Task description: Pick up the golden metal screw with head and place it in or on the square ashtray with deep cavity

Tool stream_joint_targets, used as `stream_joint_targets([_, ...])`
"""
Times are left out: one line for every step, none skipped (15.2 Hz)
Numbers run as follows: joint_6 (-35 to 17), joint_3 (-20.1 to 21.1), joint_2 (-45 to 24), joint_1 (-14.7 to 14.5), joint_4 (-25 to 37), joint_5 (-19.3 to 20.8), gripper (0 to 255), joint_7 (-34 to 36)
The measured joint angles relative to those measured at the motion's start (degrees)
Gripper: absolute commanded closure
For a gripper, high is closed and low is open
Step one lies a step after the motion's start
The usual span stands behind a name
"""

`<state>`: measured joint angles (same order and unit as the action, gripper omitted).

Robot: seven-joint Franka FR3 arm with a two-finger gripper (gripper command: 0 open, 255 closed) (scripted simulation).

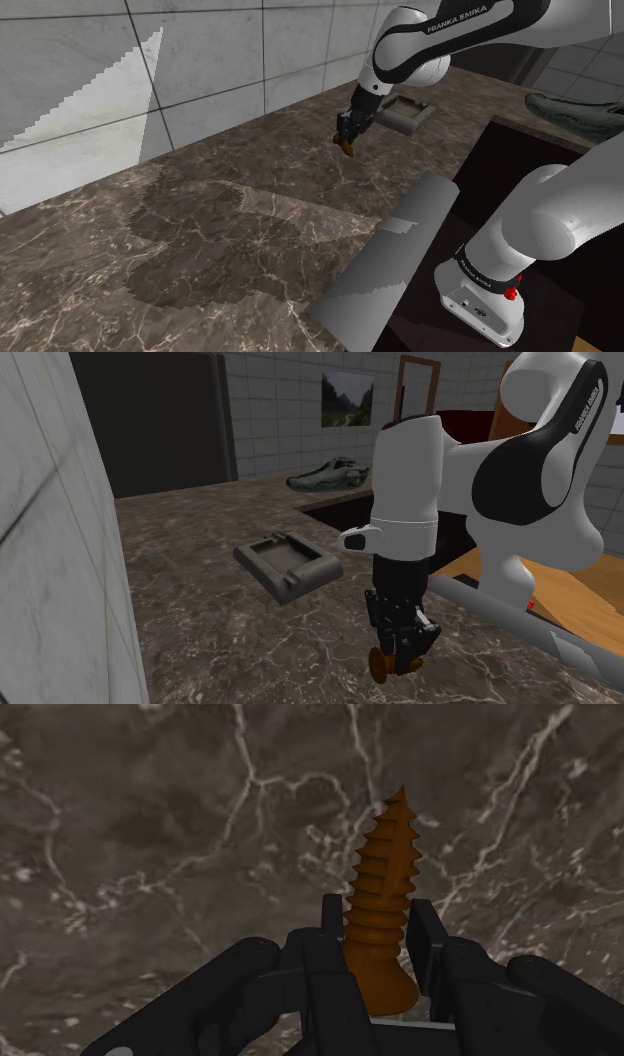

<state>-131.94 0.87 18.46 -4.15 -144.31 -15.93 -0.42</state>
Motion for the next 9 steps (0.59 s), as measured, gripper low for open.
stream_joint_targets([0.42,0.02,0.17,0.03,0.25,0.1,255,0.14])
stream_joint_targets([1.03,0.0,0.57,0.09,0.46,0.23,255,0.28])
stream_joint_targets([1.68,-0.03,0.85,0.16,0.83,0.37,255,0.41])
stream_joint_targets([2.46,0.09,1.24,0.14,1.28,0.51,255,0.8])
stream_joint_targets([3.25,0.0,1.53,0.25,1.78,0.69,255,0.86])
stream_joint_targets([3.91,0.01,2.02,0.29,1.95,0.81,255,1.06])
stream_joint_targets([4.77,-0.01,2.31,0.36,2.54,0.99,255,1.26])
stream_joint_targets([5.52,-0.02,2.38,0.4,3.24,1.12,255,1.45])
stream_joint_targets([6.43,0.04,2.81,0.42,3.75,1.27,255,1.75])
